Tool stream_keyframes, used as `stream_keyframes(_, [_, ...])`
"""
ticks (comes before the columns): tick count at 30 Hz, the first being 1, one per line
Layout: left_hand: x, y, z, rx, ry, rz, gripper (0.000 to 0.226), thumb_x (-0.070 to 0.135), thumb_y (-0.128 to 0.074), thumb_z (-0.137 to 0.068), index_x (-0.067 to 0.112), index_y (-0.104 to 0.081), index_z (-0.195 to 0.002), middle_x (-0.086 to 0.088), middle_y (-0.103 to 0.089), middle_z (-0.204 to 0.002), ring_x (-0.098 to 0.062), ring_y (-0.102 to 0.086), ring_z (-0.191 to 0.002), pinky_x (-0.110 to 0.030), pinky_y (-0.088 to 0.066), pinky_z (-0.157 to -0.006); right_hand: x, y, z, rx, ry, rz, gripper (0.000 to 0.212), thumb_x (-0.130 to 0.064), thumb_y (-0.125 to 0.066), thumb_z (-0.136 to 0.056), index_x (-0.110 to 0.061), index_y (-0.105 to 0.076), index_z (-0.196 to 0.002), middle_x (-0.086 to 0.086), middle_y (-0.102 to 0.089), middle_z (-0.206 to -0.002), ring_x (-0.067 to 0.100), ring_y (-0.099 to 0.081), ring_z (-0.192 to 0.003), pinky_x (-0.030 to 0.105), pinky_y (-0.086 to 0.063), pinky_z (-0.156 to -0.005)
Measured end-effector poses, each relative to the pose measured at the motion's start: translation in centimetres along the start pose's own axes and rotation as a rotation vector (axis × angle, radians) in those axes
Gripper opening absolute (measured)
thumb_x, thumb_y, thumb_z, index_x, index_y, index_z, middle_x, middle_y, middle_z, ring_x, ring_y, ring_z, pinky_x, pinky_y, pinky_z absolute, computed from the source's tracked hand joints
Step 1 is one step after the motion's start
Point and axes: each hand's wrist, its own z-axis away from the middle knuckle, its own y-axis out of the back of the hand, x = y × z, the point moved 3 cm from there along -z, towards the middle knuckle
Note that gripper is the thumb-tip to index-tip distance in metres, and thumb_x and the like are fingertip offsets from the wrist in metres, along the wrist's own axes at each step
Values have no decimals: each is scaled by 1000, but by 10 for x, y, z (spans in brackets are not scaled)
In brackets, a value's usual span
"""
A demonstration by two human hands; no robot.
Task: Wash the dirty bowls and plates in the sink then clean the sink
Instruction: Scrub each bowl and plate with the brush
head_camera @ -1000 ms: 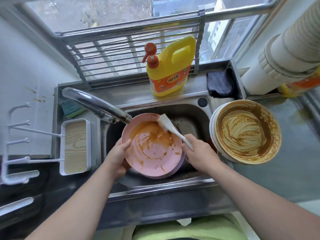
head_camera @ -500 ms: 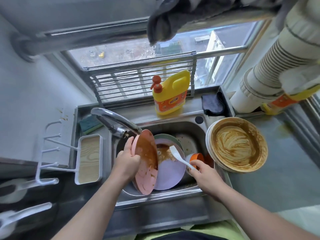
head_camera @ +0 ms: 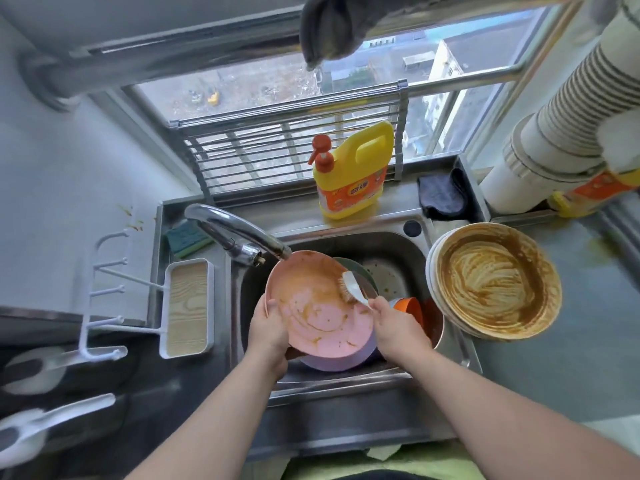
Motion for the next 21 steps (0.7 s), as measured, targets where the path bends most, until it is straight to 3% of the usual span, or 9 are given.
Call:
stream_keyframes(3, [-7,-4,-2,-1,8,41,28,38,-31,-115,44,-57,-124,-4,-69,-122,-27,-68,-112,-55,-59,-96,9,-17,7,10,-87,-162,35,-36,-30,-108,-45,-47,-137,11,-65,-121,34,-61,-103,42,-51,-94])
stream_keyframes(7, [-13,-20,0,-27,116,148,31,43,-32,-114,36,-61,-119,-13,-72,-118,-36,-72,-105,-64,-60,-88,-50,-58,40,-137,184,-289,36,-30,-39,-109,-35,-51,-142,10,-63,-136,30,-58,-123,37,-49,-104])
stream_keyframes(10, [-9,-17,-4,8,197,251,30,48,-27,-113,36,-53,-122,-11,-67,-116,-40,-69,-104,-66,-60,-76,-45,-49,48,-112,273,-101,34,-41,-33,-110,-40,-48,-141,11,-69,-127,37,-62,-117,42,-50,-96])
stream_keyframes(13, [-7,-14,-5,22,198,264,31,52,-25,-113,40,-49,-128,-6,-64,-120,-41,-67,-107,-73,-58,-72,-23,-17,20,-51,197,50,38,-35,-30,-109,-47,-39,-144,16,-70,-116,40,-65,-107,45,-53,-90])
stream_keyframes(17, [-11,-11,-3,48,123,166,37,50,-26,-113,44,-47,-142,-6,-66,-123,-36,-68,-106,-64,-62,-66,7,4,-3,23,28,38,36,-32,-27,-108,-49,-41,-135,9,-69,-108,32,-66,-94,48,-58,-86])
stream_keyframes(19, [-8,-12,0,53,88,127,35,49,-27,-113,49,-48,-141,-4,-66,-123,-35,-68,-107,-66,-62,-70,11,-3,0,35,-15,-56,32,-37,-28,-110,-45,-46,-135,9,-69,-115,33,-65,-101,46,-56,-91])
stream_keyframes(21, [-4,-17,1,49,47,125,32,47,-28,-114,55,-50,-134,-3,-66,-126,-33,-68,-108,-69,-60,-78,-5,-29,15,-34,106,-101,35,-34,-33,-111,-39,-48,-143,12,-68,-125,37,-63,-114,41,-51,-97])
